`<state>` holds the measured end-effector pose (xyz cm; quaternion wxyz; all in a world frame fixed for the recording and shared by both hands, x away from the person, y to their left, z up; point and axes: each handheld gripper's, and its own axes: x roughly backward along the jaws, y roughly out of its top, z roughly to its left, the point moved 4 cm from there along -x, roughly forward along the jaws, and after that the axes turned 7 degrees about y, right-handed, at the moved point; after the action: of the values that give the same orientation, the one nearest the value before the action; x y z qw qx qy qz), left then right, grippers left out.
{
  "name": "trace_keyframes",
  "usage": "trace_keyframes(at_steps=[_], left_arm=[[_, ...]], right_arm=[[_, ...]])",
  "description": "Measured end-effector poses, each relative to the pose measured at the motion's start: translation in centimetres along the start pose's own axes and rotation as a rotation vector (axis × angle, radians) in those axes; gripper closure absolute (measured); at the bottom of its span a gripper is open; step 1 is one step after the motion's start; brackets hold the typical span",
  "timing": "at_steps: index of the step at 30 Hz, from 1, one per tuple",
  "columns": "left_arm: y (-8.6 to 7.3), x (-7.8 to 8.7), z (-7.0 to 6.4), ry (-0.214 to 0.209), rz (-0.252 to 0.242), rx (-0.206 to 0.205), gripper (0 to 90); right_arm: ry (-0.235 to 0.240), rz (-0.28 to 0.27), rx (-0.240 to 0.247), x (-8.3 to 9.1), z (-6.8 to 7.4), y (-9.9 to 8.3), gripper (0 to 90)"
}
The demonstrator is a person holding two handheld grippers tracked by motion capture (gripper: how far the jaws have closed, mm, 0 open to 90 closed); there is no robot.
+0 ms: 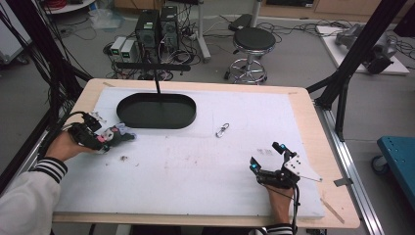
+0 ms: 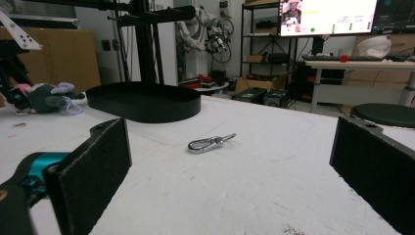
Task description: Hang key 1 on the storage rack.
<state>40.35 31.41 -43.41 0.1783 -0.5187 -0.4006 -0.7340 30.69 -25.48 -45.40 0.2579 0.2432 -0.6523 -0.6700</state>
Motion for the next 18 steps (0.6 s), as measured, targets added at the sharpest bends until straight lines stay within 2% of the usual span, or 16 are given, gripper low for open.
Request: trace_keyframes(at_steps=[10,16,18], left_arm=[[0.8,2.0,0.1,0.01,-0.164,0.014,54.1],[1.3,3.4,0.0,0.019,-0.271,0.044,54.0],[1.4,3.6,0.1,0.016,-0.289,0.054,54.0]], right_arm=[[-0.001,-0.001,0.001,0.0,0.0,0.0,1.1],[0.001,0.0,0.001,0.0,0.0,0.0,1.1],[0.001,0.0,0.002,0.0,0.0,0.0,1.1]])
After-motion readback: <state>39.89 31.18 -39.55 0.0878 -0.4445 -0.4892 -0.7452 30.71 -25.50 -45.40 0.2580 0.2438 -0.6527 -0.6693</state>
